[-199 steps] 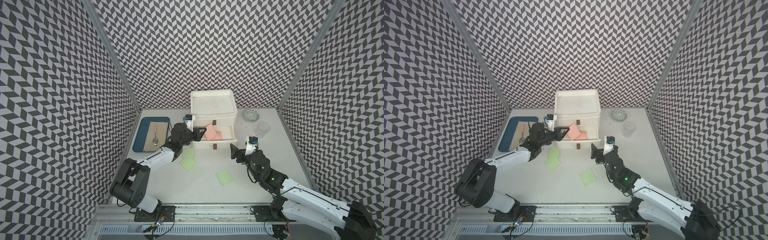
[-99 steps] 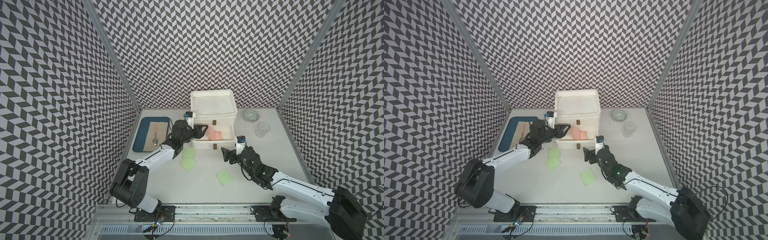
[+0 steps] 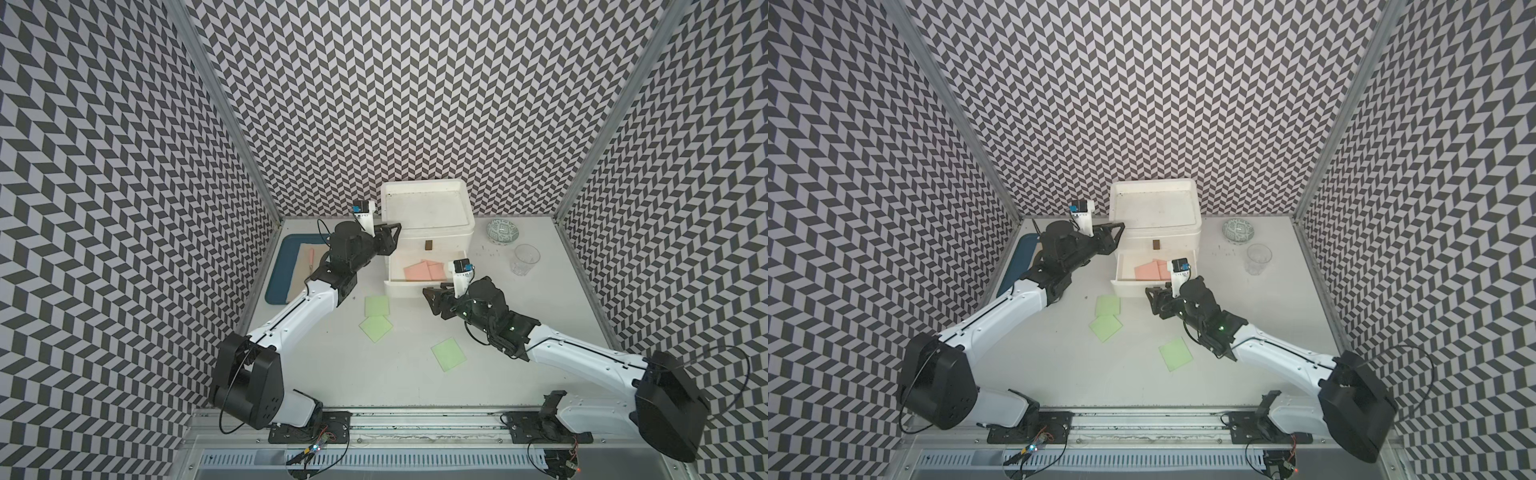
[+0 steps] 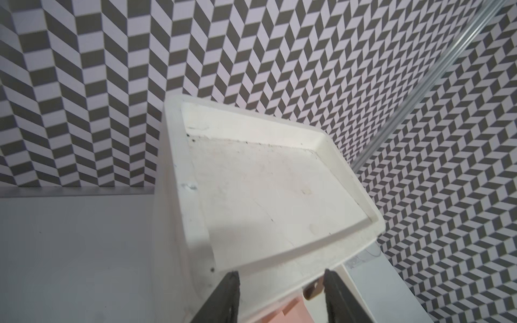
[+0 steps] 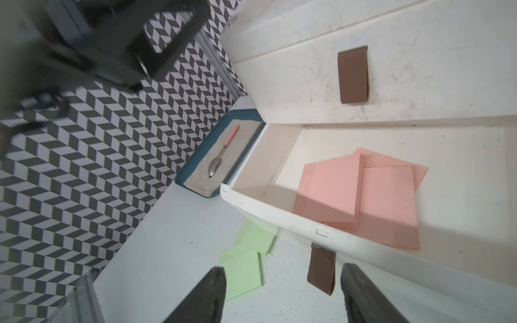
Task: Please put the sticky notes in the drawer by color
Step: Close the drawer in the storage box.
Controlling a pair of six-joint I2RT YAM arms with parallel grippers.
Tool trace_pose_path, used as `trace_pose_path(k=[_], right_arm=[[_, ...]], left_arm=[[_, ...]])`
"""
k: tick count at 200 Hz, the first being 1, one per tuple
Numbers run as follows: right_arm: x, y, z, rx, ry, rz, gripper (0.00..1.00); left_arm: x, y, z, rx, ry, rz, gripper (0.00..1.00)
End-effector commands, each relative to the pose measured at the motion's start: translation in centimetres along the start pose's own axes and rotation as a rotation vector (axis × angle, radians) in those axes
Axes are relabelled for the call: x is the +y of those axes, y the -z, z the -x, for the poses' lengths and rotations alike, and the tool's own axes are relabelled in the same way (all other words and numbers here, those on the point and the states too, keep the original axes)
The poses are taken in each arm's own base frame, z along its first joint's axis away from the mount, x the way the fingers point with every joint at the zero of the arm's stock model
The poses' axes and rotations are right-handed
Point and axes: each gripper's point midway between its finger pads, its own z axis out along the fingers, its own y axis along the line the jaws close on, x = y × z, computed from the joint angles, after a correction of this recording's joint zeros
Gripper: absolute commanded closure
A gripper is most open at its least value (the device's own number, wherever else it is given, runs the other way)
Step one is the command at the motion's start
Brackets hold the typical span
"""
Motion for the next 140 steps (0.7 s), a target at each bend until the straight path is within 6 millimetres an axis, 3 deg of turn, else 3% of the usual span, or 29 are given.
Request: trace_pose_path(k=[1, 36, 81, 140], right_arm=[[-0.1, -0.5, -0.7, 0.024, -0.069, 0.005, 0.37], [-1.0, -0.6, -2.1, 0.067, -0.075, -0.025, 0.38], [-1.5, -0.8, -3.4, 0.095, -0.092, -0.030, 0.37], [-0.8, -2.2, -3.0, 0.086, -0.116, -0.005, 0.36]], left_arm=[[2.6, -1.2, -0.2, 0.064, -0.004, 0.100, 0.47], [3.0, -2.3, 0.1, 0.064, -0.003, 0.108, 0.46], [3.7, -4.3, -1.3, 0.132, -0.025, 0.113, 0.45], [3.7, -4.5, -2.4, 0.156, -0.003, 0.100, 0.49]])
